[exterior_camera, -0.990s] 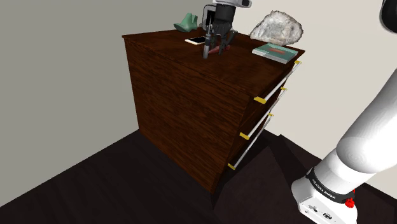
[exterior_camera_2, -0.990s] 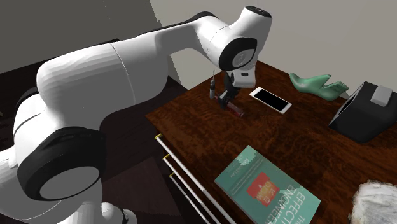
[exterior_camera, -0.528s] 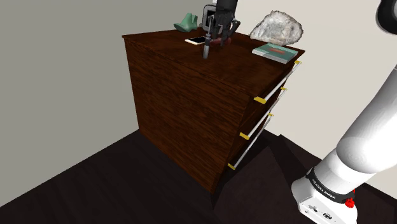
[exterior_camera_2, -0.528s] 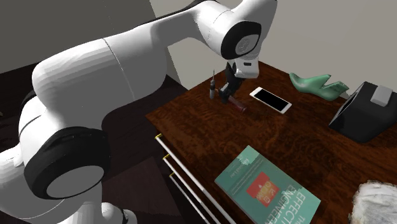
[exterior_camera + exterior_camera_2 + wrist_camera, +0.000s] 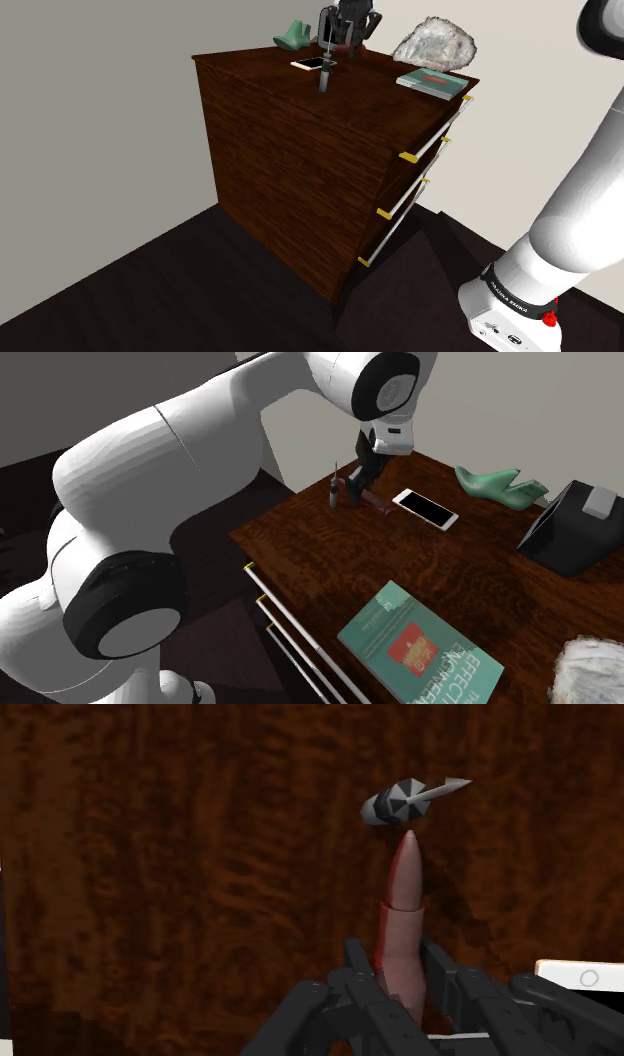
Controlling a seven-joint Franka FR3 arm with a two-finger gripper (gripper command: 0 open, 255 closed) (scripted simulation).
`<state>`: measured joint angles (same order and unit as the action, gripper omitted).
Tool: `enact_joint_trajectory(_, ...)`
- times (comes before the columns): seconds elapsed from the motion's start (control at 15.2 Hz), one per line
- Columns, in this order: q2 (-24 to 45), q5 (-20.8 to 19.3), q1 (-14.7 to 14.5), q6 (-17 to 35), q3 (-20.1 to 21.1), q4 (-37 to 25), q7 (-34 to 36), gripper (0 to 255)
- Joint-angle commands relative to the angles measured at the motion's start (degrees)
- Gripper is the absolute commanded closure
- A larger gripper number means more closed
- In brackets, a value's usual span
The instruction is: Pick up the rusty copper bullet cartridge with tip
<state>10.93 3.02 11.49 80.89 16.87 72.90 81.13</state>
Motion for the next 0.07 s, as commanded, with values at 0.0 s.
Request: enact_joint_trajectory(0.0, 0.2, -0.06, -0.04, -0.66, 0.01, -0.82, 0.07, 255)
